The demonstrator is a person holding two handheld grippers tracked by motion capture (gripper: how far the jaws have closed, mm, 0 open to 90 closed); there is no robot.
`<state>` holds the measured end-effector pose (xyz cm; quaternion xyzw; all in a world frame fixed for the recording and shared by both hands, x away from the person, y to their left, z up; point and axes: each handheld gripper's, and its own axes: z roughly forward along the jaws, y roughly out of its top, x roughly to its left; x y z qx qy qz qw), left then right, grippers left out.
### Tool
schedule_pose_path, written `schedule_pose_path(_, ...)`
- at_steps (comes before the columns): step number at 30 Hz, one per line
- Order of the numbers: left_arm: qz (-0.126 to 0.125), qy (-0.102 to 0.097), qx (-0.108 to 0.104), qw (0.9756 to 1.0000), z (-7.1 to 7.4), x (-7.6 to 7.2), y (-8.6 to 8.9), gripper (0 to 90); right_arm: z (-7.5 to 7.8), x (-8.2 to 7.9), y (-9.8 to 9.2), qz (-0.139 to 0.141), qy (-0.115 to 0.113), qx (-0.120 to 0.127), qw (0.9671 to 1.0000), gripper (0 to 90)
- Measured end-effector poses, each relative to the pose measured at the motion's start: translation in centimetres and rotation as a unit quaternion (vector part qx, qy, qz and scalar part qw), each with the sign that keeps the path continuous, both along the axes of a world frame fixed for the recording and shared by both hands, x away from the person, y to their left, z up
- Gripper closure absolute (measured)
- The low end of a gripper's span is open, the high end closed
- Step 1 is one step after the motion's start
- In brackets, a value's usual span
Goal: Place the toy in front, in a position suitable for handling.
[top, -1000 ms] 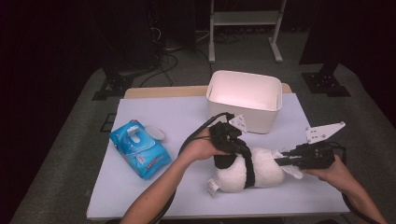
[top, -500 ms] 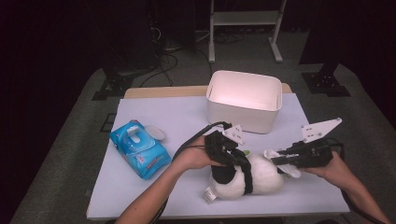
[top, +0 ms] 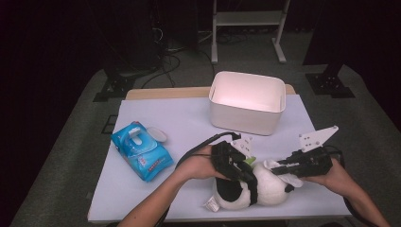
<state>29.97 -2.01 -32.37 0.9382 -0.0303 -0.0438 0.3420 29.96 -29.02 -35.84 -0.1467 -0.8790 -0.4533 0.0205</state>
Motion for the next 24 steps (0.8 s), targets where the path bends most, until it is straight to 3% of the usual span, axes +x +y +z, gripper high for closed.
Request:
schedule_pose_path(4, 0.007, -0.005, -0.001, 1.0000, 0.7, 0.2, 0.1, 64.1, -0.9, 0.2, 0.5, 0.001, 0.007, -0.004, 1.0000, 78.4)
schedule_pose_path(8, 0.013, 0.004, -0.008, 0.9999, 1.1, 0.7, -0.1, 62.1, -1.3, -0.1, 0.6, 0.004, 0.010, -0.004, 0.9999, 78.5)
schedule_pose_path(11, 0.021, -0.006, -0.015, 0.9996, 1.6, 0.8, -0.1, 62.4, -1.3, -0.5, 0.6, 0.014, 0.013, -0.005, 0.9998, 78.5)
schedule_pose_path(14, 0.032, -0.018, 0.007, 0.9993, 1.1, 1.1, -0.6, 62.3, -1.4, -1.0, 0.6, 0.017, 0.011, -0.006, 0.9998, 78.5)
schedule_pose_path(20, 0.041, -0.008, 0.026, 0.9988, -0.3, 2.0, -1.5, 61.3, -1.7, -1.5, 0.6, 0.030, 0.017, -0.003, 0.9994, 78.4)
schedule_pose_path(24, 0.041, -0.011, 0.041, 0.9983, -1.1, 2.2, -2.3, 60.3, -1.8, -1.6, 0.6, 0.034, 0.020, -0.001, 0.9992, 78.4)
